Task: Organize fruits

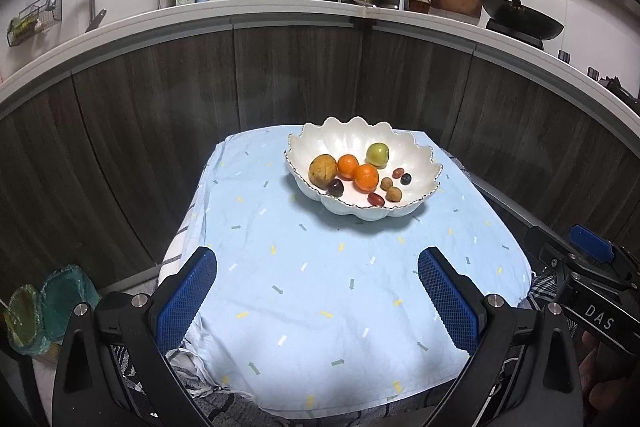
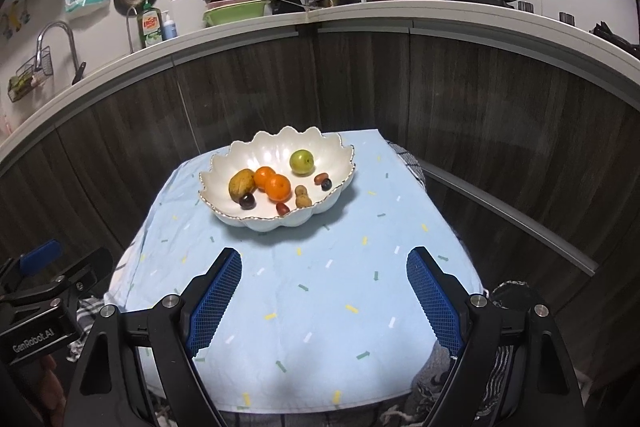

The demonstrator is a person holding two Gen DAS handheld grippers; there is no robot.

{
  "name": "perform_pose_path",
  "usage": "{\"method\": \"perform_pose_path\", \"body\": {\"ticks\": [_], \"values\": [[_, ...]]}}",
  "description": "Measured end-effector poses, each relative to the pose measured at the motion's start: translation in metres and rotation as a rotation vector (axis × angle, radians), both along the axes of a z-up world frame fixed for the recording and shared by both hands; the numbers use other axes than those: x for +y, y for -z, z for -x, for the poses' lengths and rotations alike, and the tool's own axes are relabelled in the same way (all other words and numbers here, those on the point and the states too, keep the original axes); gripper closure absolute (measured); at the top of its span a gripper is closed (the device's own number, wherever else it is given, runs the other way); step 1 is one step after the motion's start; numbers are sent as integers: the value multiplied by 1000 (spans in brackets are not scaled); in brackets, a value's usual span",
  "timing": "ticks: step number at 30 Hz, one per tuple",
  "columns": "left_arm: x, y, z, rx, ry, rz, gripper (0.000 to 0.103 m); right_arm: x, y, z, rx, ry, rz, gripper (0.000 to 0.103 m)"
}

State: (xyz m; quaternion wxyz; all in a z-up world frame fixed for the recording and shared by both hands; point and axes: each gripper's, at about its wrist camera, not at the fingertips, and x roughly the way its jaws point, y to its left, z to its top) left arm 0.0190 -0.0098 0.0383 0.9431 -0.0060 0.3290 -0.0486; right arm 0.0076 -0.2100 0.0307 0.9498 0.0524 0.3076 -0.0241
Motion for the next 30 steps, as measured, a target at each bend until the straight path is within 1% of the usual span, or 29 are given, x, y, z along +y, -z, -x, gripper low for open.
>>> {"method": "perform_pose_path", "body": {"ticks": [30], "values": [[1,1,0,-5,-2,-4,1,-4,0,-2,-3,1,-5,18]]}}
